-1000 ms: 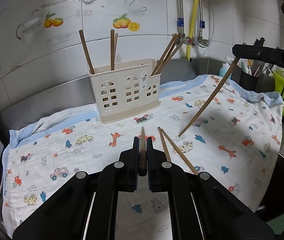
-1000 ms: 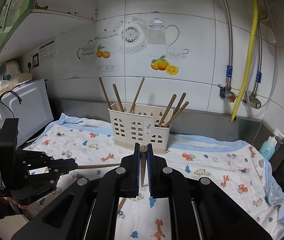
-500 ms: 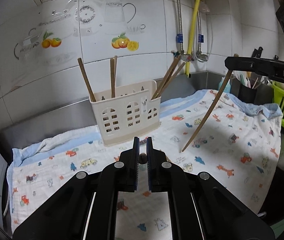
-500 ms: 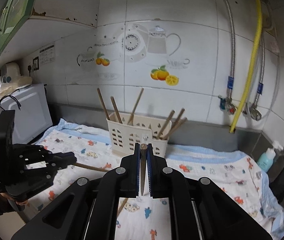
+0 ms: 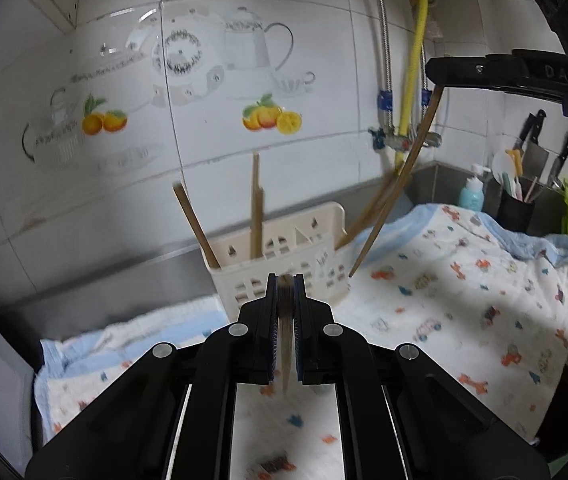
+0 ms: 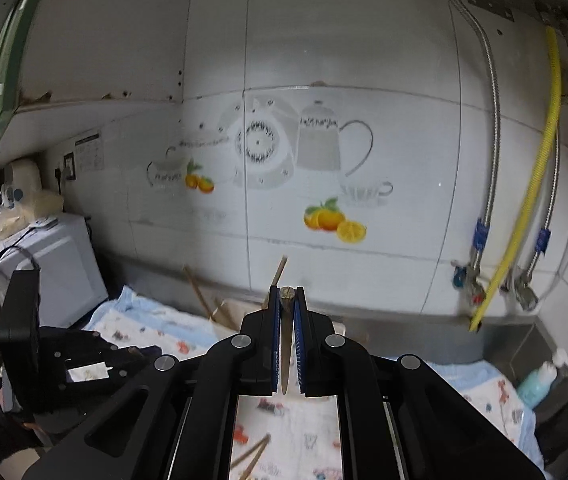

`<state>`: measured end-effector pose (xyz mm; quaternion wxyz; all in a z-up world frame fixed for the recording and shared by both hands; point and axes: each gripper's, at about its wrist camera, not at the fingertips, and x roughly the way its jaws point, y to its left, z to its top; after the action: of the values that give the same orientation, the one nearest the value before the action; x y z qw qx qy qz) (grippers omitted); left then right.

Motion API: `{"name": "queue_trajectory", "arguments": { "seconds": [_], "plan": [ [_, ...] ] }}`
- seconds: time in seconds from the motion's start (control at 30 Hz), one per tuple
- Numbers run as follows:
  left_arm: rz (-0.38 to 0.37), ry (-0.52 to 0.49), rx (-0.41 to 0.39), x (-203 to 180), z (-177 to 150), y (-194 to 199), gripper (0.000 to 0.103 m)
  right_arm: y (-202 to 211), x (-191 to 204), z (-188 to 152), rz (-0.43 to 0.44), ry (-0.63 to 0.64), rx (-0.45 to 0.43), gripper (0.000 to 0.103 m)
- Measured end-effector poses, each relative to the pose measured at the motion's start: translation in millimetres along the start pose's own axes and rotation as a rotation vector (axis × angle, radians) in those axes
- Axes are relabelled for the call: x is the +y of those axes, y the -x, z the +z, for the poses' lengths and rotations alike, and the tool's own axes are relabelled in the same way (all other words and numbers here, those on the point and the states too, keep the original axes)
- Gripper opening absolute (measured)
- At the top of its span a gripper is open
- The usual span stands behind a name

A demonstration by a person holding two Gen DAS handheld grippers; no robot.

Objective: Organize utensils
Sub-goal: 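Lift both chopsticks and lower them into the cream holder, then open the left tool to drop its chopstick while the right tool lowers its own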

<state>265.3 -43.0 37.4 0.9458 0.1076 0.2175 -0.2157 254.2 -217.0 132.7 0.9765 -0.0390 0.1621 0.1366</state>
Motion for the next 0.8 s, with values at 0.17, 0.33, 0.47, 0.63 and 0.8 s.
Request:
{"name": "queue_trajectory", "arguments": {
  "seconds": [0.17, 0.33, 0.47, 0.63, 0.8],
  "plan": [
    [0.024, -0.017, -0.037, 7.7, 27.1, 0.5, 0.006, -14.5, -7.3, 19.4, -0.034, -0.001, -0.02, 0.006],
    [0.053, -0.019, -0.105, 15.4, 63.5, 5.2, 0.006, -32.4, -15.7, 26.6, -0.063, -0.011, -0.016, 0.006],
    [0.069, -0.005, -0.171, 21.7, 92.6, 9.2, 0.006, -44.9, -19.4, 26.4, -0.064, -0.021, -0.009, 0.006],
    [0.071, 0.024, -0.236, 27.6, 118.9, 6.8, 0.006, -60.4, -19.6, 22.4, -0.062, -0.015, 0.01, 0.006],
    [0.095, 0.035, -0.271, 31.2, 134.6, -7.8, 0.006, -73.0, -19.3, 15.4, -0.055, -0.007, 0.028, 0.006]
  ]
}}
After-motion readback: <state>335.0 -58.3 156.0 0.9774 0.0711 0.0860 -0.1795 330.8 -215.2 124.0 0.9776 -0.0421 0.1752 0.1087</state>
